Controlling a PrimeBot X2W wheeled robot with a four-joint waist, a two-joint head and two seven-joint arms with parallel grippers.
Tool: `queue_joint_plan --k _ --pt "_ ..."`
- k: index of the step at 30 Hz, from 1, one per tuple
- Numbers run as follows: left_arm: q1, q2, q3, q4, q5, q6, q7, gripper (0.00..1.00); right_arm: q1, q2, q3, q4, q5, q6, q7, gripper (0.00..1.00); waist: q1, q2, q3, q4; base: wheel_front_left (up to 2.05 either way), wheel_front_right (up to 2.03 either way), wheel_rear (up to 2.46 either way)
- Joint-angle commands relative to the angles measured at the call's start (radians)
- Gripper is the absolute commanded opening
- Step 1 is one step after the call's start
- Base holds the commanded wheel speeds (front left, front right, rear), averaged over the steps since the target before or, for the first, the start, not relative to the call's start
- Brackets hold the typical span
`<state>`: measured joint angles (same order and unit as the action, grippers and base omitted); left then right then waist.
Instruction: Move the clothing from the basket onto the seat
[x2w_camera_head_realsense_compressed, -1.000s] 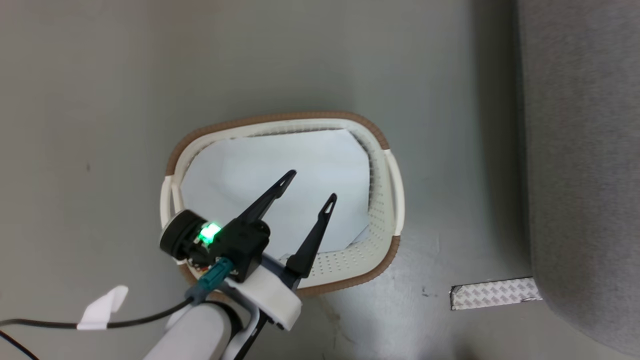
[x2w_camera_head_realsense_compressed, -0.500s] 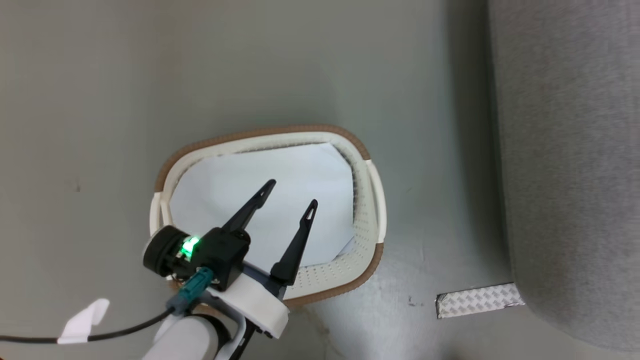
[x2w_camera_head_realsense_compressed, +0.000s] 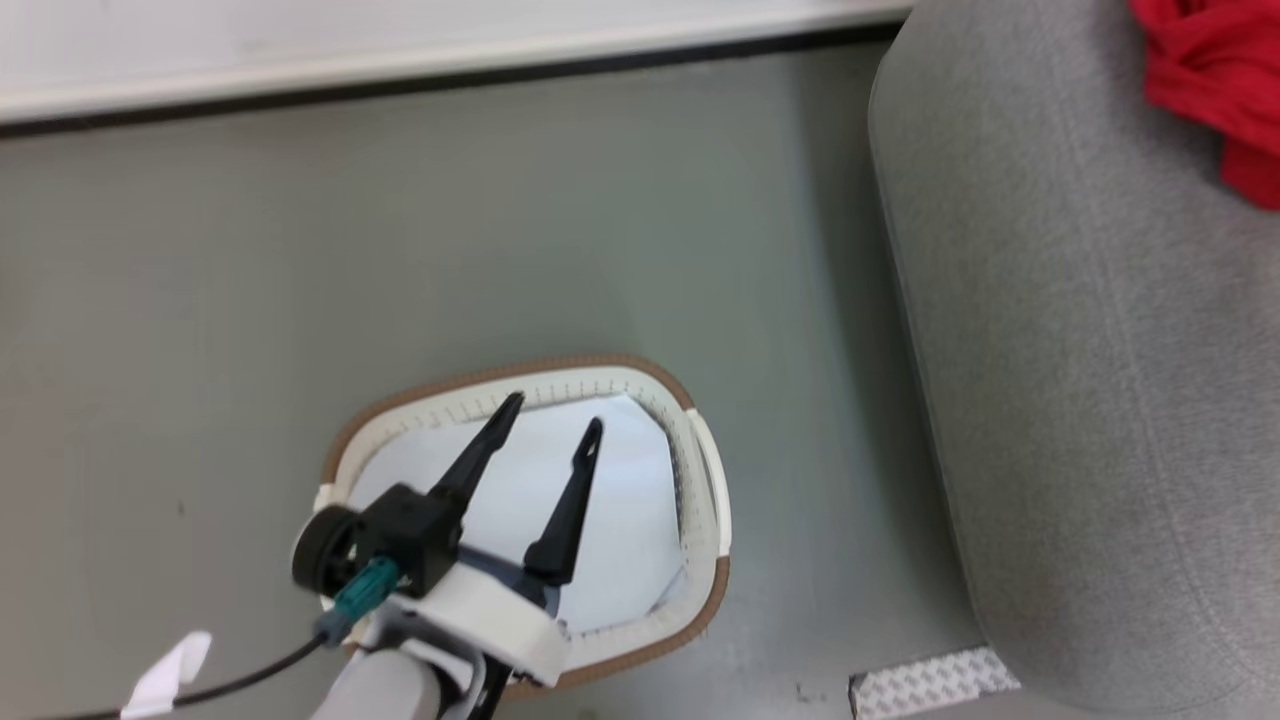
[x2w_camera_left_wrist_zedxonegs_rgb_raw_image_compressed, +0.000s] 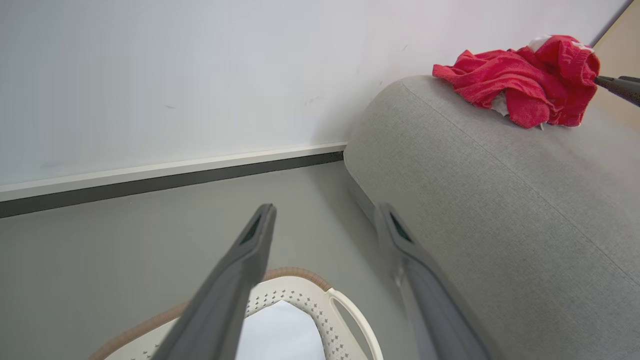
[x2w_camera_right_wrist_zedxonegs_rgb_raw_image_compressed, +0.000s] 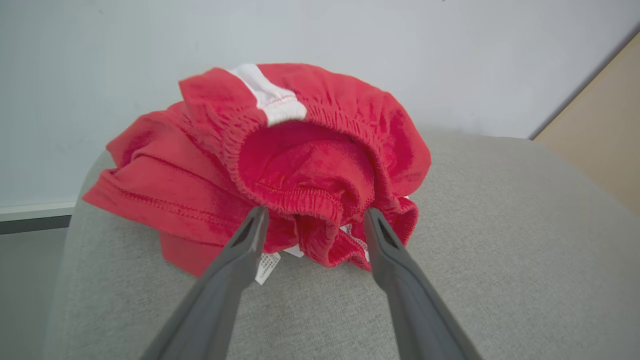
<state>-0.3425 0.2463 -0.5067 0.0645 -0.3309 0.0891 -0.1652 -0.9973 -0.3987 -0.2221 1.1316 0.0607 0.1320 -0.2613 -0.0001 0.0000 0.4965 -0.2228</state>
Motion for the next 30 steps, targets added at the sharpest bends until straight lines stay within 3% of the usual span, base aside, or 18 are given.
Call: queue_joint_plan --k 1,8,14,16,23,30 --pt "0.031 0.003 0.010 0.016 -0.015 0.005 -0.020 1.00 0.046 0.002 0.013 -0.048 0.015 -0.003 -0.004 1.00 0.0001 0.0000 -0.069 0.004 0.00 0.00 0.00" --pt "0.135 -0.005 0.069 0.065 -0.056 0.037 -0.085 1.00 0.328 0.063 0.007 -0.378 0.076 -0.003 -0.004 1.00 0.0001 0.0000 -0.205 0.049 0.00 0.00 0.00" --pt "0.229 -0.015 0.139 0.087 -0.065 0.068 -0.099 1.00 0.572 0.178 0.003 -0.628 0.068 -0.003 -0.004 1.00 0.0001 0.0000 -0.318 0.100 0.00 0.00 0.00" --pt "0.269 -0.021 0.176 0.073 -0.053 0.077 -0.099 1.00 0.645 0.229 0.031 -0.680 0.075 -0.003 -0.004 1.00 0.0001 0.0000 -0.359 0.109 0.00 0.00 0.00" --pt "0.417 -0.042 0.301 0.052 -0.004 0.098 -0.099 1.00 0.846 0.315 0.130 -0.801 0.044 -0.003 -0.004 1.00 0.0001 0.0000 -0.465 0.138 0.00 0.00 0.00" --pt "0.497 -0.082 0.391 0.070 0.040 0.063 -0.099 1.00 0.991 0.349 0.200 -0.844 0.037 -0.003 -0.004 1.00 0.0001 0.0000 -0.518 0.154 0.00 0.00 0.00"
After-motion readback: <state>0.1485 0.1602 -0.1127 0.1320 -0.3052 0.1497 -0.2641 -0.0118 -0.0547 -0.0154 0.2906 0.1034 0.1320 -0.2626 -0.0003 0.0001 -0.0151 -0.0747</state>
